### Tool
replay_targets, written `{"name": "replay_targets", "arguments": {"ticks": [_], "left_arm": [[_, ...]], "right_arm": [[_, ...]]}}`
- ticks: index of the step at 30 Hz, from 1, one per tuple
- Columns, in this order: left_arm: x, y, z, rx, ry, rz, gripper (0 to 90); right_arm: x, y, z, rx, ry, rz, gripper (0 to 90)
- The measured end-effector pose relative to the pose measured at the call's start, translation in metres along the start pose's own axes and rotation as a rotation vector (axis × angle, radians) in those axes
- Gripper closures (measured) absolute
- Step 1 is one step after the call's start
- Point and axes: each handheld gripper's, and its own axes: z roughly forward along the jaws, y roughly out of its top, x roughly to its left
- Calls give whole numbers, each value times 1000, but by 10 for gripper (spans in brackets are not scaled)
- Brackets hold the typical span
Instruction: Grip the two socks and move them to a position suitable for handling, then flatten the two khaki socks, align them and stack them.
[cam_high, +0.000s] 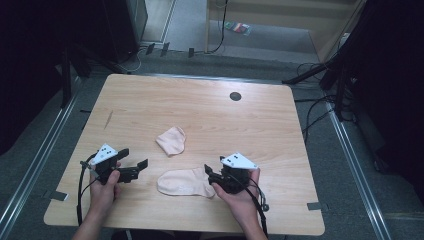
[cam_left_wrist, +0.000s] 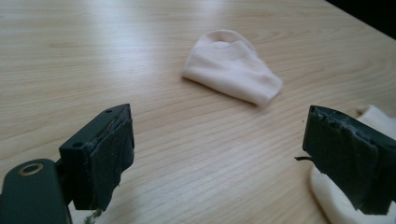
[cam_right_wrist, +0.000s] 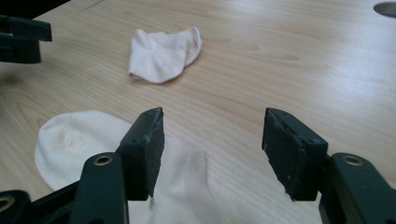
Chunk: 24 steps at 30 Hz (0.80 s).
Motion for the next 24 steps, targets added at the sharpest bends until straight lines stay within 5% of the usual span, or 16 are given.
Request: {"name": "replay_targets", "arguments": {"ticks": [7, 15, 24], "left_arm": [[-3, -3, 5, 7, 18, 16, 100], [-1, -3, 4, 1, 13, -19, 100], [0, -3, 5, 2, 9, -9, 102]], "right_arm": [[20, 29, 28, 12, 27, -69, 385], [31, 53, 58, 19, 58, -93, 383], [35, 66, 94, 75, 76, -113, 415]]}}
